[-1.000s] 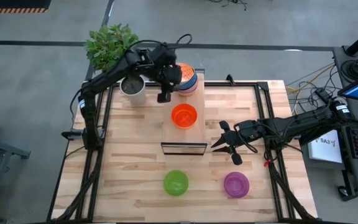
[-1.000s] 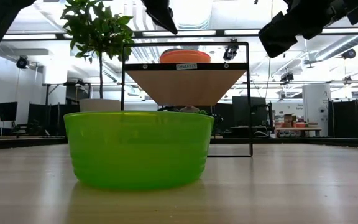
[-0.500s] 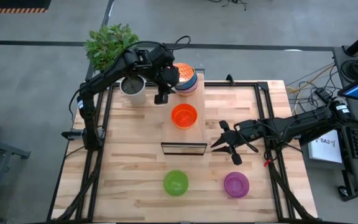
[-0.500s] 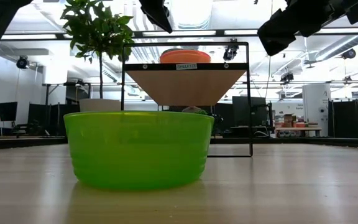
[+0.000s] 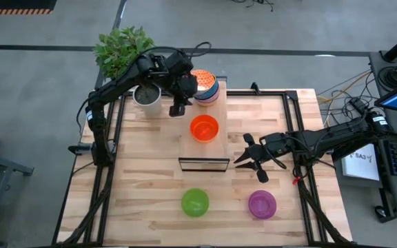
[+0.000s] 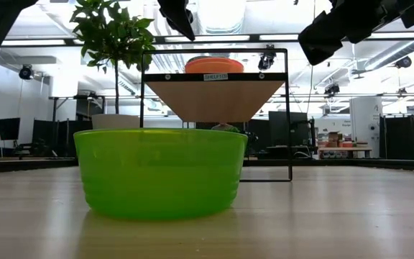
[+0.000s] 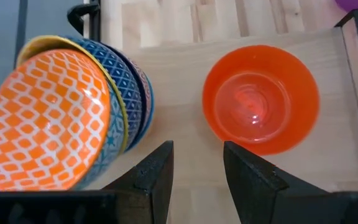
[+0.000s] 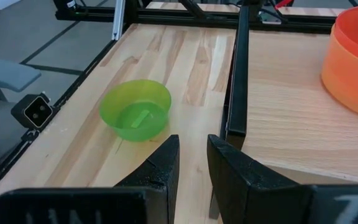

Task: Place and stack bowls onto a shelf
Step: Stack the orange patterned bowl on top of the yellow patterned bowl on the shelf

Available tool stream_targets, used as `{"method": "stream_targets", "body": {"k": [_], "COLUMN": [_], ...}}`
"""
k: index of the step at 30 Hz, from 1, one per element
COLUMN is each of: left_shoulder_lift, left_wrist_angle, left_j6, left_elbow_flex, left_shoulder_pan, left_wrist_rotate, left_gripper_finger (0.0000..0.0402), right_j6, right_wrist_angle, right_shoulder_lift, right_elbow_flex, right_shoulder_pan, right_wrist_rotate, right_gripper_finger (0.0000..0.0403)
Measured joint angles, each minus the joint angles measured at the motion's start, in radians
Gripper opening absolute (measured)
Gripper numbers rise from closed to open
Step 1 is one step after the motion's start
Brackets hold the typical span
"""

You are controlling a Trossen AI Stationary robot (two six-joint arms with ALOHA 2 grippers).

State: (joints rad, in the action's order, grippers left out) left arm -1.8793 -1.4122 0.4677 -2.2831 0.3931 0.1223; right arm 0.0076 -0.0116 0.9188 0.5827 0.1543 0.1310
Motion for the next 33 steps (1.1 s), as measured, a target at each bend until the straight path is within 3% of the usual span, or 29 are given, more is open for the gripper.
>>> {"method": "stream_targets", "body": {"k": [12,21,33], "left_shoulder_lift": [0.036,0.041,-0.005], "left_wrist_angle": [-0.020,-0.009,0.106], "left_j6": [-0.035,-0.044,-0.024], "left_elbow_flex": [0.002,0.002,0.022], "left_shoulder_pan": [-0.011,-0.008,0.068], "left_wrist_rotate": [0.019,-0.310,-0.395], "left_gripper_finger": [0.0098,0.0076,0.0075], "right_j6": [0.003,0.007,0.036], "right_wrist_angle": [0.007,0.007,0.007], "right_shoulder_lift": [0.000,0.000,0.000], "right_elbow_flex": [0.000,0.000,0.000], "right_shoulder_pan": [0.000,0.000,0.001], "right_wrist_rotate": [0.004,0.008,0.008], "right_gripper_finger": [0.0072,0.0072,0.0072]}}
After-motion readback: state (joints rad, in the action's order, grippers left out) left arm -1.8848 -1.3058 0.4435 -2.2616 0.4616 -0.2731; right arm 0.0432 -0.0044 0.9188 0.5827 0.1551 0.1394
